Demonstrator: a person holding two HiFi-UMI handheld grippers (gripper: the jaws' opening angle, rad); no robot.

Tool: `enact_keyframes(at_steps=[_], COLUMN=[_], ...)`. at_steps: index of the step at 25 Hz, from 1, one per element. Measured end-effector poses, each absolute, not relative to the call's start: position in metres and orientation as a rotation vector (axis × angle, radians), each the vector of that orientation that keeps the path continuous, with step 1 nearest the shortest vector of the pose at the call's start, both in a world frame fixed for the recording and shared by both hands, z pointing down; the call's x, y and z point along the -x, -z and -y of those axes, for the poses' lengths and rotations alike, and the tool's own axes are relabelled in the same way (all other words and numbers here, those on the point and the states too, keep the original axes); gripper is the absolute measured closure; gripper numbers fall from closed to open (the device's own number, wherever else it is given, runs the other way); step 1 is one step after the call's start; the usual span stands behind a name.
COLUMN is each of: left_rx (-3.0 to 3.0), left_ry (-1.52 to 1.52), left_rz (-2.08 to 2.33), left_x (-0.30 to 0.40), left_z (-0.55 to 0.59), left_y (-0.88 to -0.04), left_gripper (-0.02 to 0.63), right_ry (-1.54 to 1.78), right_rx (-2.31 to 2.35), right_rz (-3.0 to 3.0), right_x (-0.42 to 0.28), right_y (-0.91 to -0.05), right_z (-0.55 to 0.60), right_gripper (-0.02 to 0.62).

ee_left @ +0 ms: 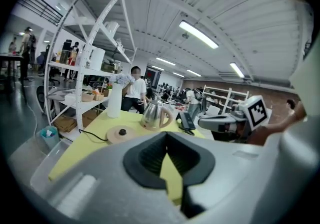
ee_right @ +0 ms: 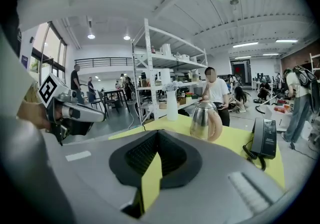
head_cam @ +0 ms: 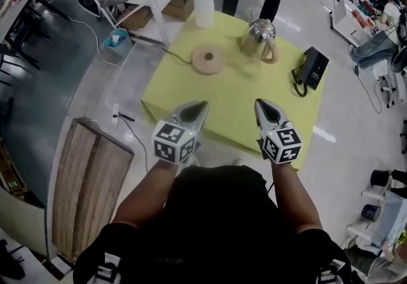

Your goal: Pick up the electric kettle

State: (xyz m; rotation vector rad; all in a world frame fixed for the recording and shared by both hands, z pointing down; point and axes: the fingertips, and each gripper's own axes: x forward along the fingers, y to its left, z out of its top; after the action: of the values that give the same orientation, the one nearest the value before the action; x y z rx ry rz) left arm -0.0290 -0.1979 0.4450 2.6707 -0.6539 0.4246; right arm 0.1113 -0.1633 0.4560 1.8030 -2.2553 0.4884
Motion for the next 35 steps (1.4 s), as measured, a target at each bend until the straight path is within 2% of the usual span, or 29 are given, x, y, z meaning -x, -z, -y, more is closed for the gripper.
enact_keyframes(at_steps=[20, 35], left_rx=[-2.593, -2.546], left_ry=[-0.392, -0.39], left_rz=[0.941, 1.038], left_x=[-0.099, -0.104], left_z=[0.093, 0.038], left_y=[-0.448, -0.43], left_gripper=[0.604, 0.604], right_ry=[-0.39, -0.417], right_rx=[-1.468, -1.432], right_rz=[2.511, 2.577], right_x=[-0.217, -0.236], right_y=[-0.453, -0.437], right_z=[0.082, 0.039], right_gripper=[0.592, 0.592])
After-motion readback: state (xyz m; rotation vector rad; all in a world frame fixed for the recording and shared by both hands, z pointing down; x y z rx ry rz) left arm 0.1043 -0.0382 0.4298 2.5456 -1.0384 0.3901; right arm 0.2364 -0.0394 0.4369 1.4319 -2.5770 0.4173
